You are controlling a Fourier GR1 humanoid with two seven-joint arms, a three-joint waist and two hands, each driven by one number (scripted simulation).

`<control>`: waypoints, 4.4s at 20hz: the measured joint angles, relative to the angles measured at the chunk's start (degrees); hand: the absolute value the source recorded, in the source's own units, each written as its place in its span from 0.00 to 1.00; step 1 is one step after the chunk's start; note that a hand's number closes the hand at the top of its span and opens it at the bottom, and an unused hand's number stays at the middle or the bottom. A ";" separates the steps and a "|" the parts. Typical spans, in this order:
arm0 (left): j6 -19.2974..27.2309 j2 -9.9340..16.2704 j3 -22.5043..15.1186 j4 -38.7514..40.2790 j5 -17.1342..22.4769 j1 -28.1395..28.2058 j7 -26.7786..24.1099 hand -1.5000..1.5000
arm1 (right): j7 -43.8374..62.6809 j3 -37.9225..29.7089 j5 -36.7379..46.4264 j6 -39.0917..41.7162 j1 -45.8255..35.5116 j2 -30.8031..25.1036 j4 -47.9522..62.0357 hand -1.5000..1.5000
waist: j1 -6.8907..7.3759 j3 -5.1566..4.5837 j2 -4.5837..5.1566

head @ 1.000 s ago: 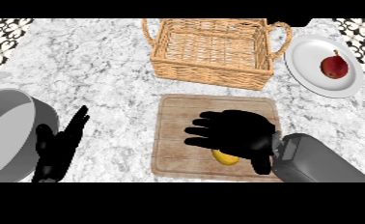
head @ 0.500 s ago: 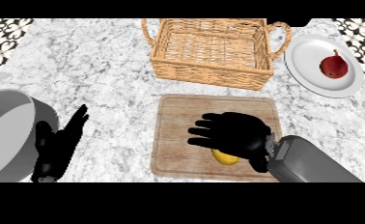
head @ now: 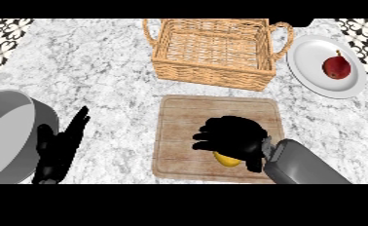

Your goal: Pick the lemon from the cutting board and place it in the basket

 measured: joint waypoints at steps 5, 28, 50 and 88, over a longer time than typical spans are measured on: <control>-0.54 -0.08 0.61 0.03 0.04 -0.33 1.05 0.50 | -3.00 1.31 3.28 -3.83 -0.95 1.01 0.52 1.00 | 0.05 -0.02 -0.05; -0.36 -0.81 1.51 -2.35 -1.51 1.03 1.82 0.50 | 42.49 -13.84 6.08 -18.76 2.32 22.25 4.32 1.00 | 0.14 0.02 0.35; -1.51 -2.14 -0.76 -0.78 -3.03 -2.43 3.40 0.50 | 86.62 -21.20 5.01 -46.09 -39.09 23.08 6.43 1.00 | 3.93 -0.60 0.12; -2.20 -3.38 2.01 -1.85 -3.72 0.22 3.33 0.50 | 72.99 -39.21 -2.00 -67.81 -42.37 21.73 46.12 0.00 | 0.64 -0.09 0.38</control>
